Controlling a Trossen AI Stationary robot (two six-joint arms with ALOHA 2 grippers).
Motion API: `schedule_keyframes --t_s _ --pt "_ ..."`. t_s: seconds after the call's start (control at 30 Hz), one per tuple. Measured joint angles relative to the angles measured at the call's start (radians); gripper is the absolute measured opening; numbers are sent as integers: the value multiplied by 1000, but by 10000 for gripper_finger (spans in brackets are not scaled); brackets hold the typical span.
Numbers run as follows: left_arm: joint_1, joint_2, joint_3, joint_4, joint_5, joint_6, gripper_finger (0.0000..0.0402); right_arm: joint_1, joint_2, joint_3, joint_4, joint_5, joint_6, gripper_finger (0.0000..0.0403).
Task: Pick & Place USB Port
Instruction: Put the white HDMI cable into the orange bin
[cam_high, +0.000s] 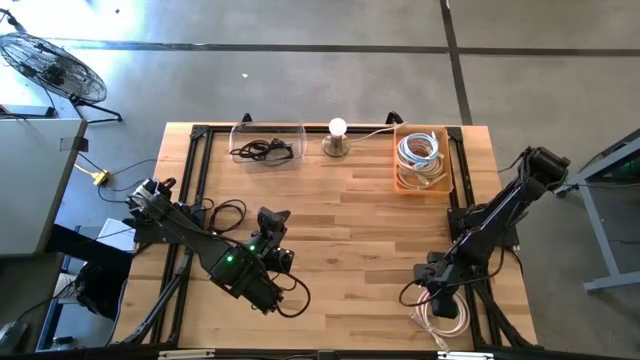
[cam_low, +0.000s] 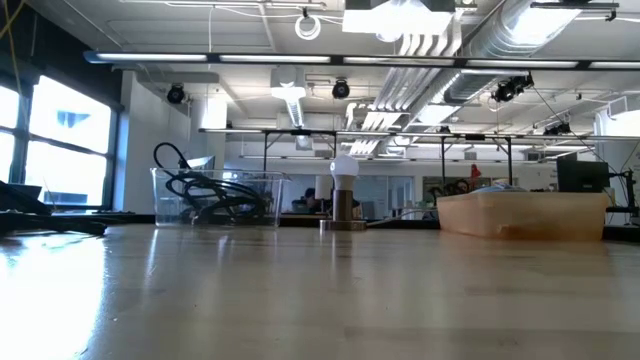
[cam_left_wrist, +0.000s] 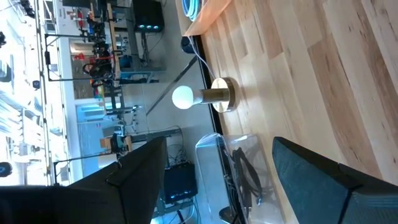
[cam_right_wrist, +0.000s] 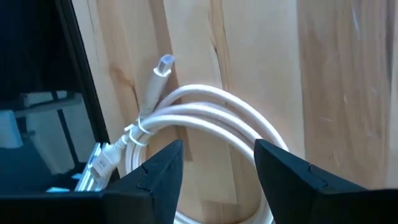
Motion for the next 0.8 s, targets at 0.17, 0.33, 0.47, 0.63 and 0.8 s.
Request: schedule_keyframes --t_s 0.17,0.33,0.47,0.63,0.8 --pt "0 0 0 0 2 0 286 0 0 0 57 65 49 188" --pt "0 0 0 0 3 0 286 0 0 0 91 104 45 188" --pt "0 0 0 0 6 0 286 0 0 0 105 135 47 188" --pt "0 0 0 0 6 0 286 0 0 0 113 193 43 188" --pt "0 0 0 0 6 0 286 0 0 0 113 197 42 188"
